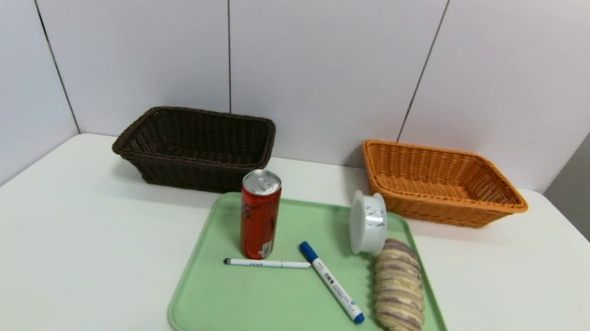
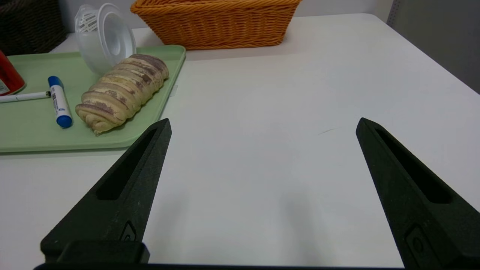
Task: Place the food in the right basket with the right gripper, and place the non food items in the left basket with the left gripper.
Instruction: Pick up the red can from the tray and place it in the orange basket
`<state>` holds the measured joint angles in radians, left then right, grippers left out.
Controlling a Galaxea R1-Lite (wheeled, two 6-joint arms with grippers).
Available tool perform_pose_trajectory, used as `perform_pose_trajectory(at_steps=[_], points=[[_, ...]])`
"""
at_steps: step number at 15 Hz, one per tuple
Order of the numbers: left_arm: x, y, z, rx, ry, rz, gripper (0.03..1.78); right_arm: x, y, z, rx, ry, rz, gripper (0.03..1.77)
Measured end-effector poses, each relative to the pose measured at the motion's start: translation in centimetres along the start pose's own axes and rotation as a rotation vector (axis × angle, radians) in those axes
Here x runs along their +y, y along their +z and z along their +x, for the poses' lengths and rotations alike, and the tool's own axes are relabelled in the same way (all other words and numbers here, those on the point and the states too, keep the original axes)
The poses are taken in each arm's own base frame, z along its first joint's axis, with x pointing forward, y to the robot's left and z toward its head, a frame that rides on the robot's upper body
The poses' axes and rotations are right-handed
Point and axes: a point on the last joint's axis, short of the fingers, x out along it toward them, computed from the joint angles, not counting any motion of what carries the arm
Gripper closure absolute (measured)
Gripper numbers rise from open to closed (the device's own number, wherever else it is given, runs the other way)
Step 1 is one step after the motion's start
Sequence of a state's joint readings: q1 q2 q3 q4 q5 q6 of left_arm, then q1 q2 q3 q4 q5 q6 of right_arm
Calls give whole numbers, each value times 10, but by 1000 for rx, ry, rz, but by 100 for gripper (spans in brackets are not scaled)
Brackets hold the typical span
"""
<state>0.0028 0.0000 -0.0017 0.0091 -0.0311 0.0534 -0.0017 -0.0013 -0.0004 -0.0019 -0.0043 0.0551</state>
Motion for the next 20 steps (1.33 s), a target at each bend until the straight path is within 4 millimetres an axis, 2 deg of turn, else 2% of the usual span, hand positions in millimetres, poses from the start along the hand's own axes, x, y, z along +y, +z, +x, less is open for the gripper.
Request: perform_pose_trajectory(at_steps=[13,16,20], points=[[0,2,-1,1,-3,-9,12,0,2,-1,-9,0,-2,10],[1,19,-10,12,-4,-13,12,1,15,-6,-17,25,-5,10],[2,51,-24,112,-20,-67,12,3,45,-15,33,41,-4,10]])
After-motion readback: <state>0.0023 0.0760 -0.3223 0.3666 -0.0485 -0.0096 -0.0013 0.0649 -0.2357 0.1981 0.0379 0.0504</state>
